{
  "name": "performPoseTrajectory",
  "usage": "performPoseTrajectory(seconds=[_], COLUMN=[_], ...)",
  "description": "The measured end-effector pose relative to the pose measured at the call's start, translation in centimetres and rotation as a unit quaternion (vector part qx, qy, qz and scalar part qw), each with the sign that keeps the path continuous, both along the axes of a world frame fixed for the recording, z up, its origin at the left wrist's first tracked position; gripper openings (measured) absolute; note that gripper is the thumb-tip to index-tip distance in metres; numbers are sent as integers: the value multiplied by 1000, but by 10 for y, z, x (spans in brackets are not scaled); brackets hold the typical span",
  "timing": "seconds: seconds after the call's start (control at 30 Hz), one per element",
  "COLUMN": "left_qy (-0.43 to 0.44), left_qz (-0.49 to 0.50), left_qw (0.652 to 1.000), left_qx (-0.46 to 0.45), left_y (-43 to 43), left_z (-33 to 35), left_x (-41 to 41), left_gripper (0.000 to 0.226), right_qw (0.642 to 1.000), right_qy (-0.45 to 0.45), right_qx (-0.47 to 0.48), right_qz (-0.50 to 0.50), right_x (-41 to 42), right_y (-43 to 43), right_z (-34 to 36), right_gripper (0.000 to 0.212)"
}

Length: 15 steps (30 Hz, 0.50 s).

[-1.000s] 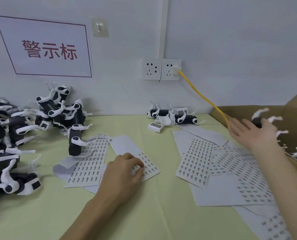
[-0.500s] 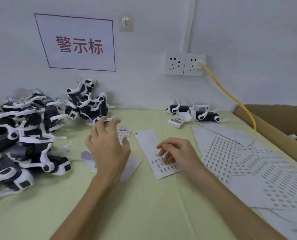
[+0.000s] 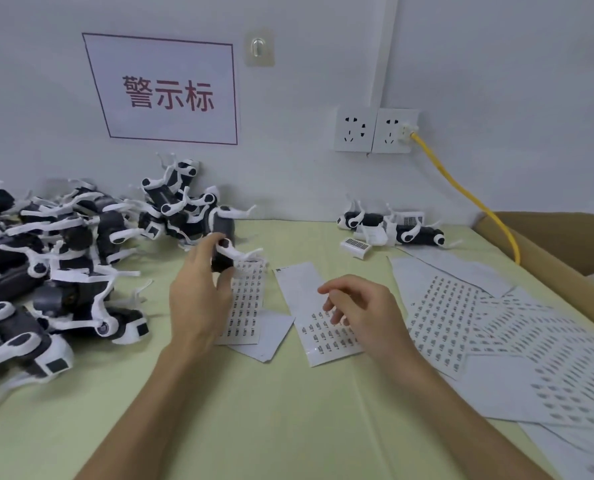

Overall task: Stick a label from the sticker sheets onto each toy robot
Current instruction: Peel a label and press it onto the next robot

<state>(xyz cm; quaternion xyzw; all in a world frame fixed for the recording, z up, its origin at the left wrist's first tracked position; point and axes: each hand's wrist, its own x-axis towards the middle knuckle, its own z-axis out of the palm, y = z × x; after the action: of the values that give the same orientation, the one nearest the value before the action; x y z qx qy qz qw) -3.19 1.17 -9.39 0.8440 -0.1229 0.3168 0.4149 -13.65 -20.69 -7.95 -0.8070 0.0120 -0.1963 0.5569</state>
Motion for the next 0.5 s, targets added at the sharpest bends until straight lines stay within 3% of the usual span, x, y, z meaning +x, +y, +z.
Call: performPoseTrajectory(seconds=[0.1,0.23,0.3,0.5], left_qy=[-84,-162,-188,-215], left_qz=[-98,-154,-161,-204], left_qw=[992,971,962,951], left_qx=[9,88,117,92], left_y=[-19,-45,-54,-64], left_z=[6,7,6,5], left_x=[-12,-35,-45,-53], left_gripper=[56,65,62,65], right_qw=[1000,997,996,991], right_qy=[-28,-45,-51,-50], right_qx=[13,34,48,111], right_qz=[0,44,59,55], right_x=[-2,-7,-8,-6], right_y=[2,2,4,4], right_z=[4,8,9,13], right_gripper=[18,49,54,37])
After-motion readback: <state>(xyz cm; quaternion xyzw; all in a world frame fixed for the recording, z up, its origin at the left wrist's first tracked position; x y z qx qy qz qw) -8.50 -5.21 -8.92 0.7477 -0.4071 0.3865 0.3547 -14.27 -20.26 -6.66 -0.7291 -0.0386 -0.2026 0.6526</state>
